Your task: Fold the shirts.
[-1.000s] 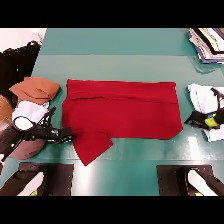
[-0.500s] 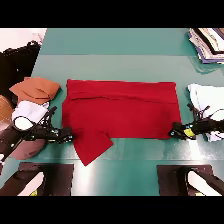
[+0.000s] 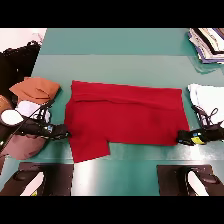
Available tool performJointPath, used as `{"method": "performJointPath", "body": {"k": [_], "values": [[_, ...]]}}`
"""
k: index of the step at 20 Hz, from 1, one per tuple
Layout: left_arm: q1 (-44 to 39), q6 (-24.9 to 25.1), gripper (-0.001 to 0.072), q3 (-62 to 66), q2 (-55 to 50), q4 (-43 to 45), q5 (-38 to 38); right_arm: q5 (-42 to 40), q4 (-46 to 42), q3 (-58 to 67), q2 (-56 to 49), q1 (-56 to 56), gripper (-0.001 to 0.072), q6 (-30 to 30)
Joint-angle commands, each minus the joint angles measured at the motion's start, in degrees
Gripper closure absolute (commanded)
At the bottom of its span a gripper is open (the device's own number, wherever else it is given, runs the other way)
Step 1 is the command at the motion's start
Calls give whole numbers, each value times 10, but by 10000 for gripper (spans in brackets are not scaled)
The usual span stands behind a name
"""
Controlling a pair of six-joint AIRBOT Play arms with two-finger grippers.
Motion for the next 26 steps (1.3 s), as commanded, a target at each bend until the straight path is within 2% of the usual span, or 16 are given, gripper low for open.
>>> {"method": "performJointPath", "body": {"k": [1, 4, 7, 10, 14, 19, 20, 21, 22, 23, 24, 25, 26], "values": [[0, -41, 683, 19, 74, 5, -75, 64, -21, 17, 86, 0, 697, 26], [0, -48, 683, 73, 90, 6, -86, 51, -21, 74, 80, 0, 697, 33], [0, -15, 683, 130, 57, 9, 9, 14, -19, 147, -14, 1, 697, 28], [0, 26, 683, 177, -45, 9, 77, -27, -17, 217, -131, 1, 697, 23], [0, 73, 682, 271, -239, 0, 134, -59, -14, 314, -267, 1, 697, 23], [0, 83, 680, 402, -414, -33, 158, -63, 16, 426, -387, 1, 696, 15], [0, 92, 680, 419, -432, -32, 164, -63, 16, 447, -408, 1, 670, 15], [0, 91, 678, 430, -443, -32, 173, -63, 16, 466, -426, 1, 461, 15], [0, 91, 674, 435, -446, -32, 189, -62, 16, 486, -442, 1, 300, 15], [0, 90, 468, 439, -446, -32, 201, -60, 21, 506, -457, 0, 298, 15], [0, 85, 176, 445, -446, -32, 204, -58, 33, 522, -467, -4, 298, 14], [0, 85, 116, 453, -445, -31, 198, -54, 47, 529, -471, -10, 298, 9], [1, 87, 115, 465, -444, -29, 182, -48, 59, 529, -470, -18, 299, 0]]}}
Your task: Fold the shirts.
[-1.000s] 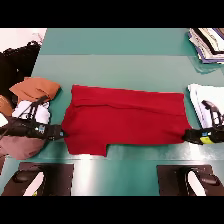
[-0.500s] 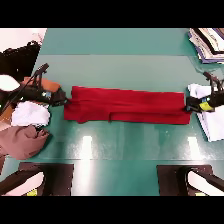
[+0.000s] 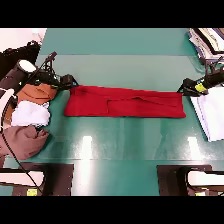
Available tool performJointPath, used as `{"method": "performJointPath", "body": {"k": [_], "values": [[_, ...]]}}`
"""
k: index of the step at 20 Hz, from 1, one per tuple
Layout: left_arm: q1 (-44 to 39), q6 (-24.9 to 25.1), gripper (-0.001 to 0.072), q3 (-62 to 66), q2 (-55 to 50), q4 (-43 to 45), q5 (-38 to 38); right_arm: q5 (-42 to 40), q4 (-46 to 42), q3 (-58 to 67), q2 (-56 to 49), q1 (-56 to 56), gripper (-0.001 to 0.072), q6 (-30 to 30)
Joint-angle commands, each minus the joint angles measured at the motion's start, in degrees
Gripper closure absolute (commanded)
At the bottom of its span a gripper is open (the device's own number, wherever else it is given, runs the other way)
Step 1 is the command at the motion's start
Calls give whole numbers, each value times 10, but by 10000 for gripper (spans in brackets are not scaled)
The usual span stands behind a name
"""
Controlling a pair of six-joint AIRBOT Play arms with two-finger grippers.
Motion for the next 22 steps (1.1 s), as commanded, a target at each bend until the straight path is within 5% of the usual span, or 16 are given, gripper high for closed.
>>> {"method": "performJointPath", "body": {"k": [1, 2, 3, 5, 6, 9, 18, 21, 22], "values": [[0, 2, 116, 44, -13, 5, -24, 25, 32, 31, -24, -21, 300, -19], [0, 3, 117, 61, -13, 10, -54, 39, 32, 25, -23, -34, 300, -29], [0, 2, 212, 75, -13, 12, -82, 49, 32, 15, -21, -49, 300, -41], [0, 5, 646, 94, -13, 11, -131, 55, 37, -20, -12, -83, 300, -71], [-2, 7, 679, 95, -13, 5, -141, 56, 55, -42, -12, -102, 300, -92], [-22, 7, 679, 93, -13, 2, -148, 54, 123, -91, -35, -156, 196, -137], [-155, -29, 680, 93, -17, 10, -36, 38, 167, -76, -129, -142, 202, -158], [-199, -49, 680, 94, -38, 10, -16, 40, 167, -69, -136, -115, 321, -166], [-216, -57, 680, 94, -51, 10, -5, 43, 168, -69, -136, -107, 479, -177]]}}
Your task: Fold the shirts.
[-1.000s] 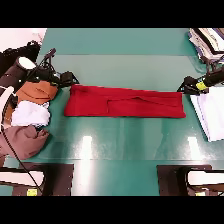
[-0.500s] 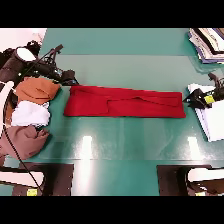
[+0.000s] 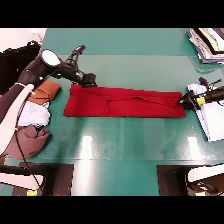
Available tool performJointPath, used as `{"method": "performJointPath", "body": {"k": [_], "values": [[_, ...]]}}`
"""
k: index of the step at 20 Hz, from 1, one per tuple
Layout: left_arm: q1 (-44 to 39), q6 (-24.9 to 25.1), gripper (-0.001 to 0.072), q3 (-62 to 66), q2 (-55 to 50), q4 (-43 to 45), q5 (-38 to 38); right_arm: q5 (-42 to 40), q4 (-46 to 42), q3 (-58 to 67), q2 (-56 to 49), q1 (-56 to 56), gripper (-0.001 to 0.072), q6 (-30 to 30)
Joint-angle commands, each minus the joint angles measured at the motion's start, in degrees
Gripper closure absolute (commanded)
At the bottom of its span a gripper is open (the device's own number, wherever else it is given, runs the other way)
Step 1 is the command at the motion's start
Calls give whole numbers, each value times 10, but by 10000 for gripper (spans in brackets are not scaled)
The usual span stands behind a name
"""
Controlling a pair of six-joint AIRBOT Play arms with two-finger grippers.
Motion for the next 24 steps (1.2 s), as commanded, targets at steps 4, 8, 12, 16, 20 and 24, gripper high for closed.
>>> {"method": "performJointPath", "body": {"k": [4, 8, 12, 16, 20, 24], "values": [[-98, -42, 680, 47, -82, -2, 54, 27, 23, 5, 19, 30, 696, -47], [-141, -51, 680, 116, -156, -1, 42, 16, 104, 6, 115, 30, 697, -47], [-160, -68, 680, 143, -199, -2, 40, 29, 134, 76, 182, 62, 697, -10], [-162, -68, 681, 144, -215, -26, 55, 49, 134, 174, 189, 136, 697, 38], [-162, -68, 680, 143, -219, -32, 66, 33, 135, 225, 188, 221, 697, 63], [-162, -67, 680, 143, -219, -32, 82, 31, 135, 294, 151, 290, 697, 81]]}}
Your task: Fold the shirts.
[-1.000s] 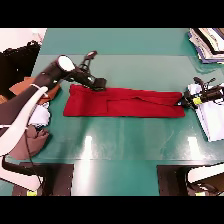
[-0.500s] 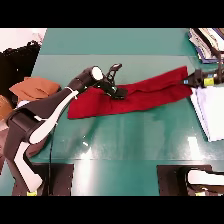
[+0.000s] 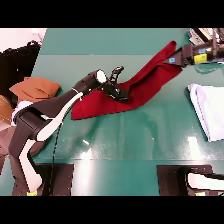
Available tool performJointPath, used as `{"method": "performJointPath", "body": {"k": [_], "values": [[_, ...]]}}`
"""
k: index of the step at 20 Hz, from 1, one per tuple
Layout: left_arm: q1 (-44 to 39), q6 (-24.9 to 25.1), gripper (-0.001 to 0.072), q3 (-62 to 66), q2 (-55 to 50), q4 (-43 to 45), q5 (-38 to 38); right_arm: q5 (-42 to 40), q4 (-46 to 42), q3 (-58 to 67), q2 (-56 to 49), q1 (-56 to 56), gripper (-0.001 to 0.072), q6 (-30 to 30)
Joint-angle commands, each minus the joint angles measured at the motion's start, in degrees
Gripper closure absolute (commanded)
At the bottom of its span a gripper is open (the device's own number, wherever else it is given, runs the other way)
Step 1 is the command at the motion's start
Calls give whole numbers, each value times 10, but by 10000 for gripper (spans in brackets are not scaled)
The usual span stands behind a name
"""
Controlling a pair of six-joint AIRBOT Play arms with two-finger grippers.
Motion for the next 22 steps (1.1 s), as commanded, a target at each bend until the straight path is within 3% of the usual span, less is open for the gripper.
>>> {"method": "performJointPath", "body": {"k": [1, 5, 9, 13, 14, 15, 17, 19, 22], "values": [[0, 2, 680, 1, -1, -2, 12, -5, 0, 60, -31, 62, 697, 22], [42, 1, 682, 10, 26, 12, -24, -15, 1, 100, -71, 107, 697, 23], [150, 2, 681, 10, 113, 97, -83, -57, 31, 105, -104, 170, 696, 21], [273, 2, 680, 10, 208, 165, -121, -148, 96, 105, -175, 278, 694, -52], [297, 2, 680, 10, 226, 169, -127, -178, 99, 105, -196, 308, 666, -61], [321, 2, 679, 10, 242, 169, -132, -211, 111, 105, -219, 336, 490, -85], [352, 2, 680, 10, 264, 169, -143, -256, 149, 105, -256, 373, 258, -122], [367, 2, 680, 10, 272, 168, -156, -225, 159, 125, -277, 379, 227, -138], [366, 9, 680, 10, 273, 165, -177, -121, 78, 145, -270, 337, 279, -96]]}}
